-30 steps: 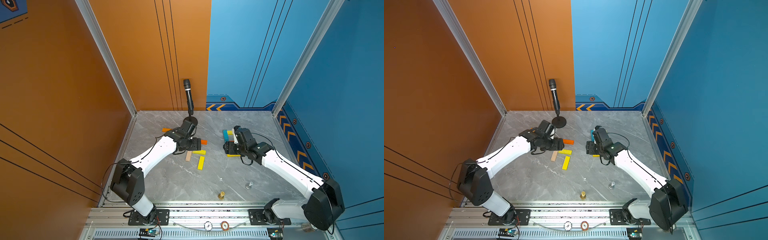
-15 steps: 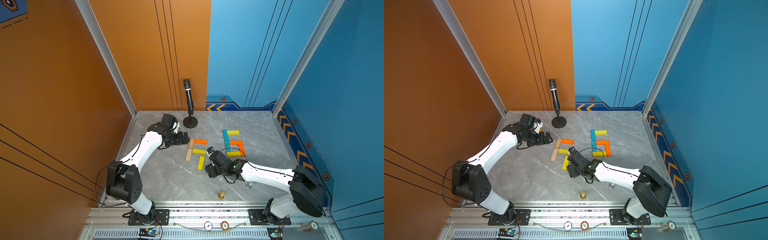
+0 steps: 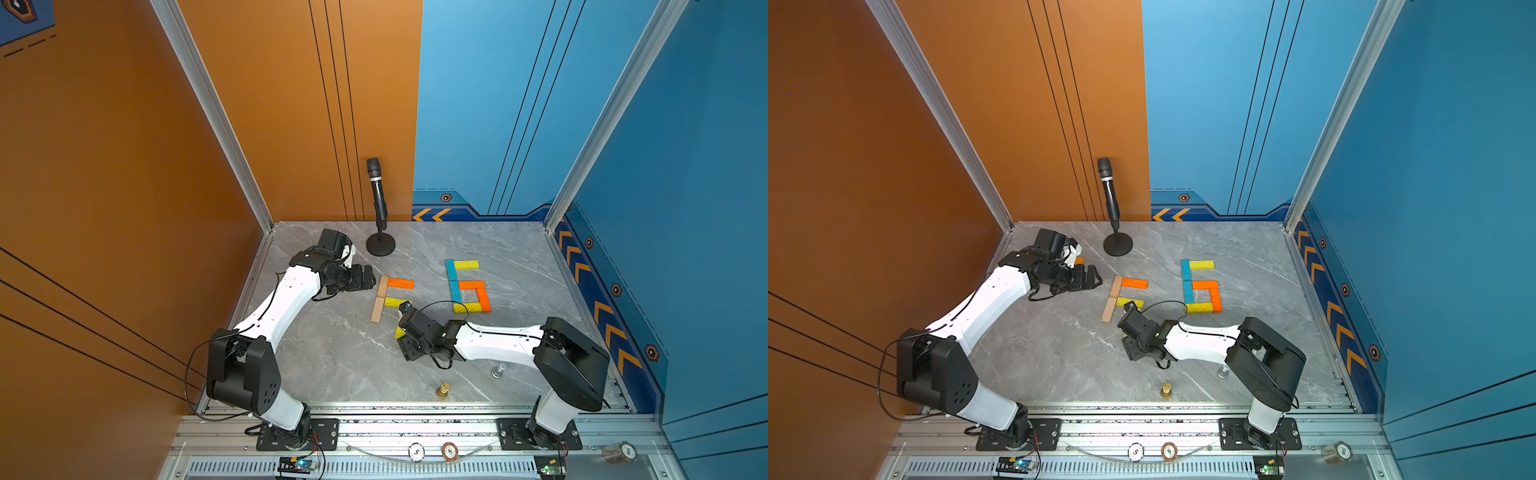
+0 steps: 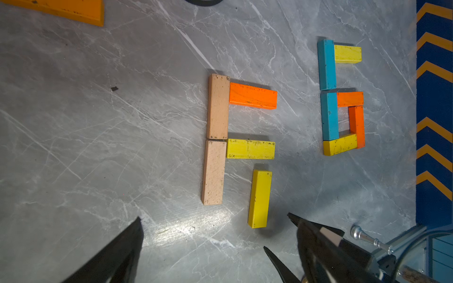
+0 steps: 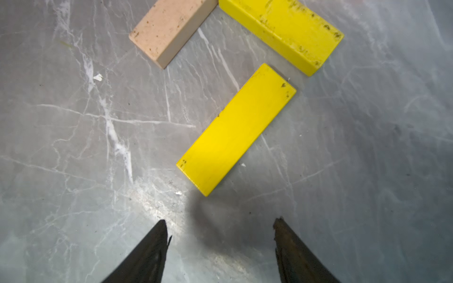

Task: Assemble the number 6 with building blocks
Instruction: Assemble the building block at the center of the board.

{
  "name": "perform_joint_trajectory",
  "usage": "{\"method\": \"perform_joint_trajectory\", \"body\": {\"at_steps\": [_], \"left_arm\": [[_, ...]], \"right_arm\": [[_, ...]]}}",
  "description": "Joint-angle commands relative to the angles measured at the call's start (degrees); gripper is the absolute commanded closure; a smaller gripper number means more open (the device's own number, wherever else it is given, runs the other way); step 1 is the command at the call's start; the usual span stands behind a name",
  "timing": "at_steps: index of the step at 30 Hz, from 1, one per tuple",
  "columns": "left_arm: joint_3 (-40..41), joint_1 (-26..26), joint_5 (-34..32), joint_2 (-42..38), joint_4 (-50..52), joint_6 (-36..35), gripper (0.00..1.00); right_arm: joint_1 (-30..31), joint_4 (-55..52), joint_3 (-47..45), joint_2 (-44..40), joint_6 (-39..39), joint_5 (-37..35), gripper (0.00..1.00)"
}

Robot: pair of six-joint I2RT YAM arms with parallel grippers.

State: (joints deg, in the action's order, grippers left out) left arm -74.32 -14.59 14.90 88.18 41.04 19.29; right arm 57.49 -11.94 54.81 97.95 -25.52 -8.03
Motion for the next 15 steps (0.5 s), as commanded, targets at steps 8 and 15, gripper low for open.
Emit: {"method": "perform_joint_trajectory", "body": {"at_steps": [8, 15], "left_arm": [[1.6, 2.5, 3.2, -2.4, -1.8, 0.7, 0.02], [1.9, 3.1, 3.5, -2.5, -2.1, 1.0, 0.02]], "right_arm": [[0.1, -1.8, 1.5, 1.8, -0.3, -0.4, 0.32], [0.2, -3.5, 3.7, 4.4, -0.2, 0.0, 0.34]]}}
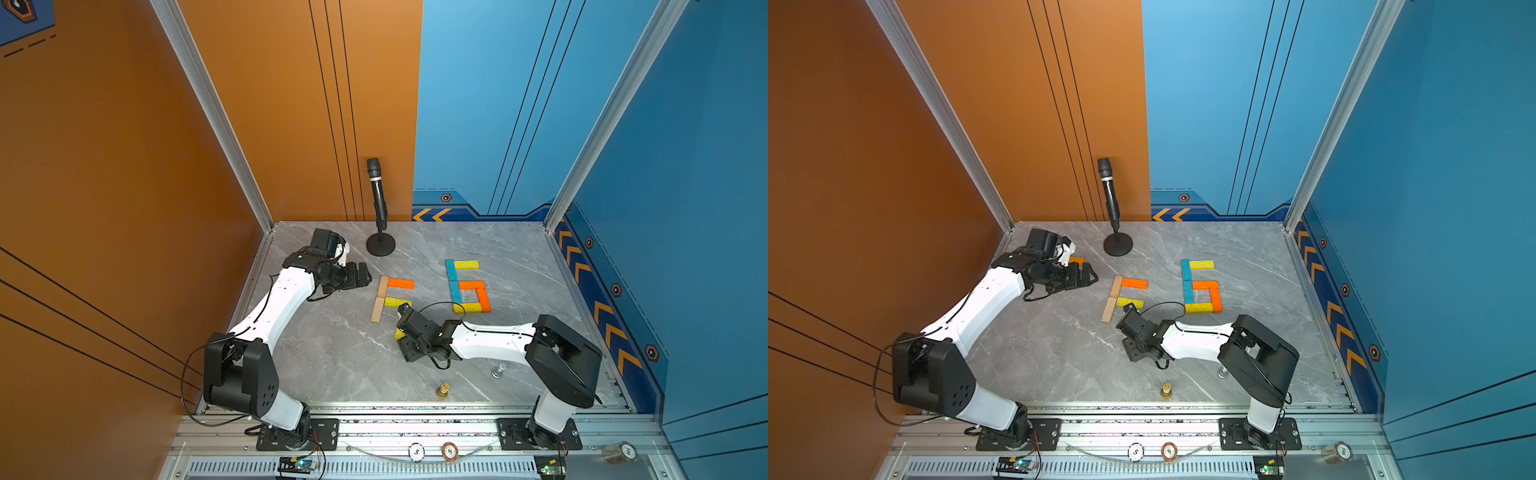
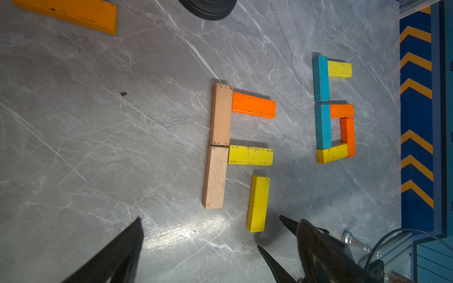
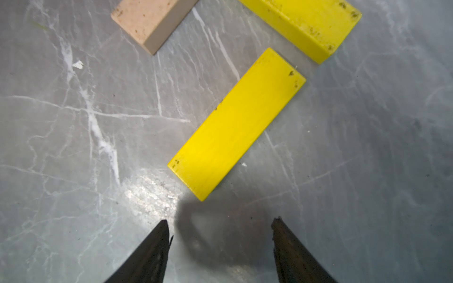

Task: Assemble the number 6 with building blocks
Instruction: Assemble the building block at the center of the board.

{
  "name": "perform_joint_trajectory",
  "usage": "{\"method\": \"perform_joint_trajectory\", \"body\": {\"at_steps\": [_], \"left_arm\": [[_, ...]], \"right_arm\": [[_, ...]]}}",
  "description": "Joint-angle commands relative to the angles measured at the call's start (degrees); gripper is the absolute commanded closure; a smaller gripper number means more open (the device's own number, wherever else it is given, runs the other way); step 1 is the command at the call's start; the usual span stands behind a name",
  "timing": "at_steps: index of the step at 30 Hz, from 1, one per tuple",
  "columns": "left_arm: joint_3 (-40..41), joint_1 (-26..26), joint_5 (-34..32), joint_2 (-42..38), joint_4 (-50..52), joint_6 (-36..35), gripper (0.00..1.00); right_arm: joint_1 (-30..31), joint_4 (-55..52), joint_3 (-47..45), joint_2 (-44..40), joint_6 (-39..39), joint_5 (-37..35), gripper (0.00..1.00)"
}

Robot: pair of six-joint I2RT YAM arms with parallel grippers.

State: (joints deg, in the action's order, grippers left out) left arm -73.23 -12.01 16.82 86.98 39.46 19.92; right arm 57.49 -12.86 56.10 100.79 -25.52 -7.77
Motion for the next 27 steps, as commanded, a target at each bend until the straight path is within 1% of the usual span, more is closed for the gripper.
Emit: {"method": "perform_joint_trajectory", "body": {"at_steps": [1, 6, 16, 20, 27], "left_arm": [[0.9, 0.6, 1.5, -1.3, -0.5, 0.4, 0.02], [1.0, 0.8, 1.8, -1.5, -0.5, 0.4, 0.02], [1.3, 1.1, 2.4, -1.4, -0.9, 0.7, 0.02], [1.4, 1.2, 2.6, -1.5, -1.1, 0.7, 0.02], [1.5, 1.3, 3.1, -1.2, -1.4, 1.0, 0.02]], "right_arm": [[0.1, -2.9, 2.8, 2.0, -0.2, -0.3, 0.35], [-0.3, -3.4, 3.9, 3.5, -0.2, 0.4, 0.4], [-1.6, -4.2, 5.1, 5.2, -0.9, 1.7, 0.55], [-2.0, -4.3, 5.3, 5.5, -1.0, 1.9, 0.58], [-2.5, -4.3, 5.6, 5.9, -1.3, 2.2, 0.61]]}}
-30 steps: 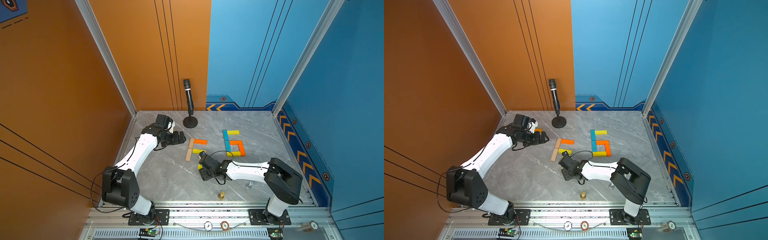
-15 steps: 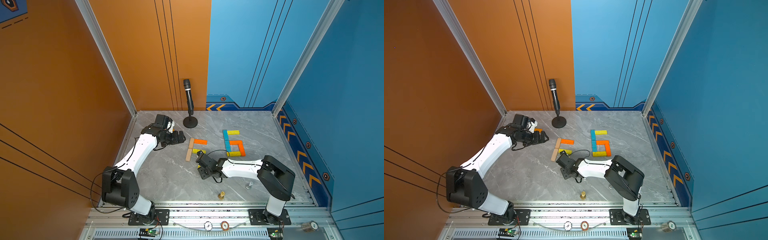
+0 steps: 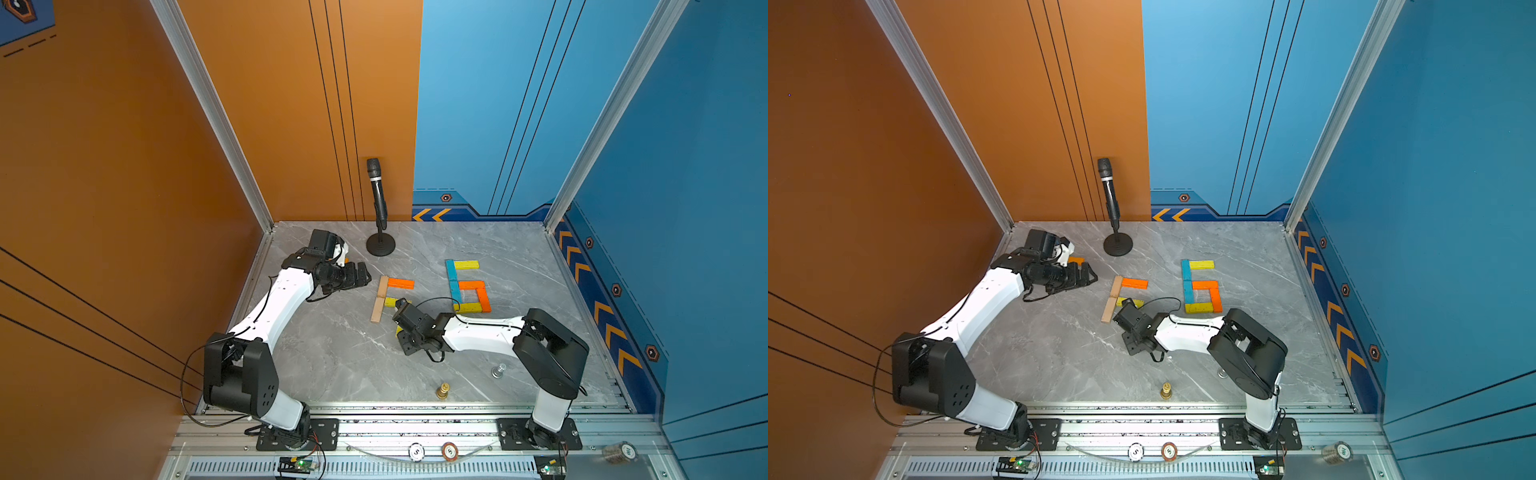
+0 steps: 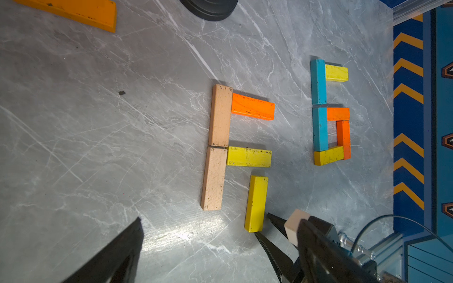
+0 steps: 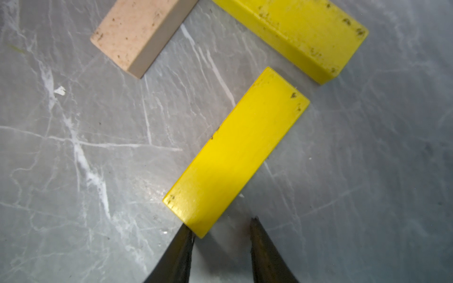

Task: Assemble the number 6 with building blocks
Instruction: Assemble the building block at the center of the board.

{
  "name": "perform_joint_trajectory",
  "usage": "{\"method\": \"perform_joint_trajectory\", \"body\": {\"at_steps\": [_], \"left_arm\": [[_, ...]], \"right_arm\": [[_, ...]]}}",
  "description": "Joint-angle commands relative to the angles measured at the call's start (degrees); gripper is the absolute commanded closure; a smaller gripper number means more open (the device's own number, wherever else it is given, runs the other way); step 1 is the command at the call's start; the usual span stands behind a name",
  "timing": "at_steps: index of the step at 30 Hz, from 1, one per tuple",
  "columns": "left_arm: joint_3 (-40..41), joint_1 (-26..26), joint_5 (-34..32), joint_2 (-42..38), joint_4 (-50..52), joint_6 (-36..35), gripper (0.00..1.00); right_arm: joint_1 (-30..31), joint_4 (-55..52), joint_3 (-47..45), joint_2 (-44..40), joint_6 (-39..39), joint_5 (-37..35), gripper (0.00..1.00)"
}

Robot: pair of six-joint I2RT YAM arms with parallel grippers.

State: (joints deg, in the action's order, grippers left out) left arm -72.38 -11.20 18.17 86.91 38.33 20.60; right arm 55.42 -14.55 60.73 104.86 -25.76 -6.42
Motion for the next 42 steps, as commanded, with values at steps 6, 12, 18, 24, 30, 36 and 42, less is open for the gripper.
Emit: {"method": "perform_joint_trajectory", "body": {"at_steps": [6, 12, 18, 24, 30, 36, 42], "left_arm": [[0.7, 0.5, 2.0, -1.0, -0.4, 0.4, 0.02], [0.8, 0.5, 2.1, -1.0, -0.5, 0.5, 0.02], [0.9, 0.5, 2.3, -1.0, -0.5, 0.5, 0.02], [1.0, 0.6, 2.5, -1.1, -0.8, 0.6, 0.02], [1.1, 0.5, 2.6, -1.1, -0.9, 0.6, 0.02], [1.0, 0.6, 2.7, -1.1, -1.0, 0.5, 0.02], [1.1, 0.5, 2.7, -1.3, -1.0, 0.6, 0.02]], "right_arm": [[-0.7, -2.6, 1.2, 2.2, -1.1, 0.9, 0.61], [-1.0, -2.6, 1.6, 2.6, -1.2, 1.1, 0.62], [-1.1, -2.7, 1.6, 2.6, -1.4, 1.1, 0.64], [-1.2, -2.6, 1.4, 2.4, -1.5, 1.1, 0.66], [-1.4, -2.6, 1.5, 2.8, -1.7, 1.4, 0.67], [-1.5, -2.4, 1.4, 2.7, -1.8, 1.4, 0.67], [-1.5, -2.6, 1.4, 2.7, -1.8, 1.4, 0.67]]}}
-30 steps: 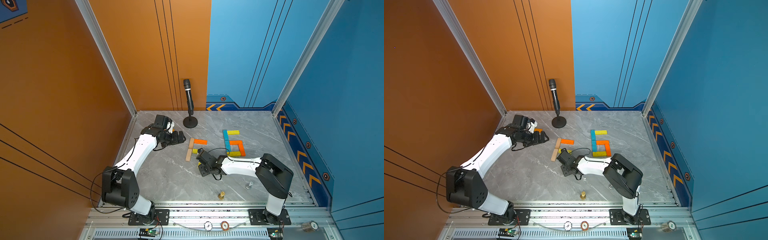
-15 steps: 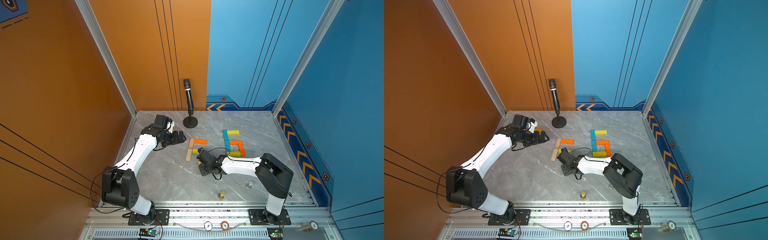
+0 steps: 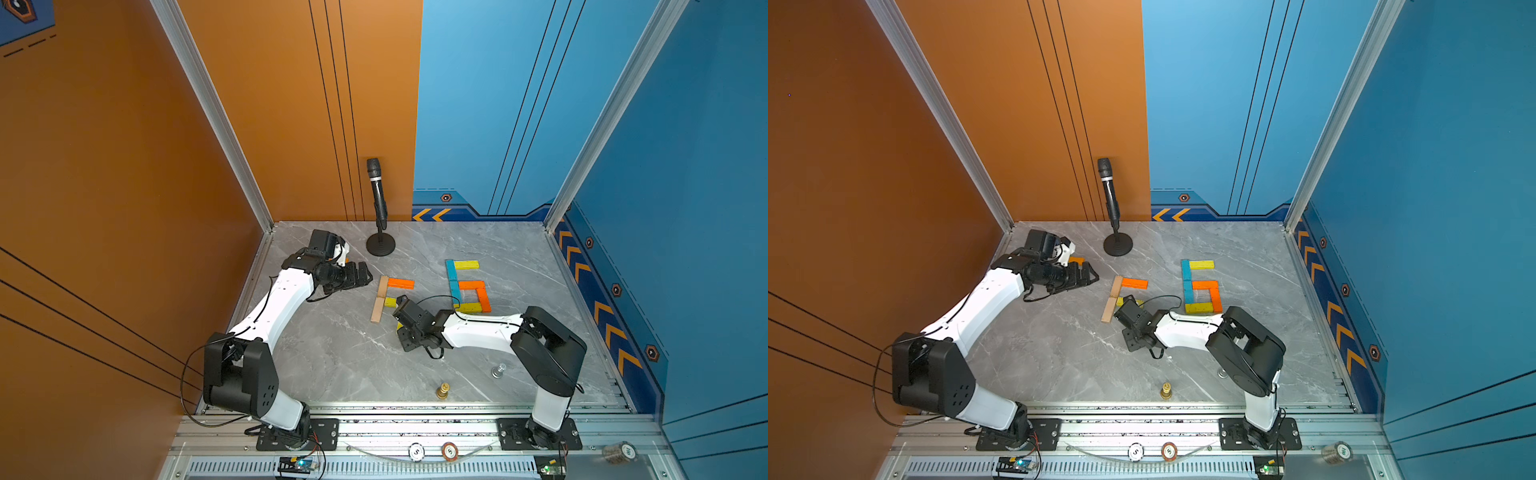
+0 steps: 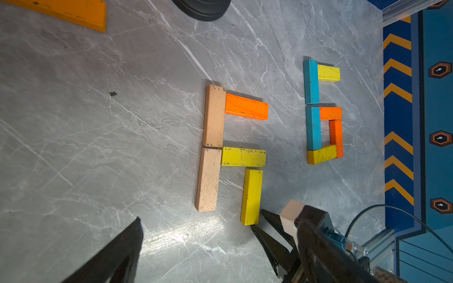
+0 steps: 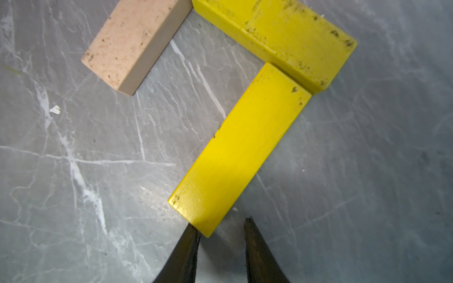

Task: Assemble the number 6 with building blocks
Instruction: Assemble the building block at the center of the board, then pick up the building block from the center of the board.

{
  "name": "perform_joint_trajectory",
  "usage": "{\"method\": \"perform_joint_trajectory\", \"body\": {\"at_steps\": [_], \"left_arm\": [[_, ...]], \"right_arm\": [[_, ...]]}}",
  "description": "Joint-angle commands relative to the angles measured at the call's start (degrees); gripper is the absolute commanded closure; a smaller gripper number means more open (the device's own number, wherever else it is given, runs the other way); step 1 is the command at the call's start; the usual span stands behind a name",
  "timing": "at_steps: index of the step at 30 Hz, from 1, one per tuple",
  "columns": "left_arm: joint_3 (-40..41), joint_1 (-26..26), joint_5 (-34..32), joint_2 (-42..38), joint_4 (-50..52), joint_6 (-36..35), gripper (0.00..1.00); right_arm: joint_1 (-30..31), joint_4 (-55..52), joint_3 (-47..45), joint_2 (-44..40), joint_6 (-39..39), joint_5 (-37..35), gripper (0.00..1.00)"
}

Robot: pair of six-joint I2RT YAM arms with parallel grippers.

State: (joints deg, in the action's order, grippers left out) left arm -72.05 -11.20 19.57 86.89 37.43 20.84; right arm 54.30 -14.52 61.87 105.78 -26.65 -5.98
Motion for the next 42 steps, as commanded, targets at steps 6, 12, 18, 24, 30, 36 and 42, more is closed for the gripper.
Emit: {"method": "perform_joint_trajectory", "body": {"at_steps": [6, 12, 18, 24, 30, 36, 42], "left_arm": [[0.9, 0.6, 0.8, -1.4, -0.1, 0.3, 0.02], [0.9, 0.9, -0.3, -1.1, -0.1, 0.4, 0.02], [1.1, 1.2, -2.4, -0.6, 0.0, 0.5, 0.02], [1.1, 1.6, -7.3, 0.7, 0.3, 1.2, 0.02], [0.5, 1.8, -12.2, 5.2, 1.5, 8.0, 0.02], [-2.6, 3.3, -16.1, 10.7, 2.8, 22.0, 0.02], [-10.3, 3.0, -22.3, 19.8, 2.5, 32.9, 0.01]], "right_arm": [[-0.4, -3.0, 0.8, 1.0, -0.4, 0.4, 0.6], [-1.8, -7.0, 4.2, -5.6, 3.1, -2.3, 0.44], [-5.0, -6.0, 4.4, -14.9, 2.9, -0.3, 0.38], [-7.1, -6.2, 3.4, -19.8, 0.5, -1.9, 0.36], [-8.7, -5.1, -1.0, -23.0, -1.6, -2.6, 0.34], [-9.2, 0.0, -7.9, -26.4, -0.9, -2.9, 0.32], [-10.6, 3.1, -12.6, -30.4, -0.4, 1.1, 0.32]]}}
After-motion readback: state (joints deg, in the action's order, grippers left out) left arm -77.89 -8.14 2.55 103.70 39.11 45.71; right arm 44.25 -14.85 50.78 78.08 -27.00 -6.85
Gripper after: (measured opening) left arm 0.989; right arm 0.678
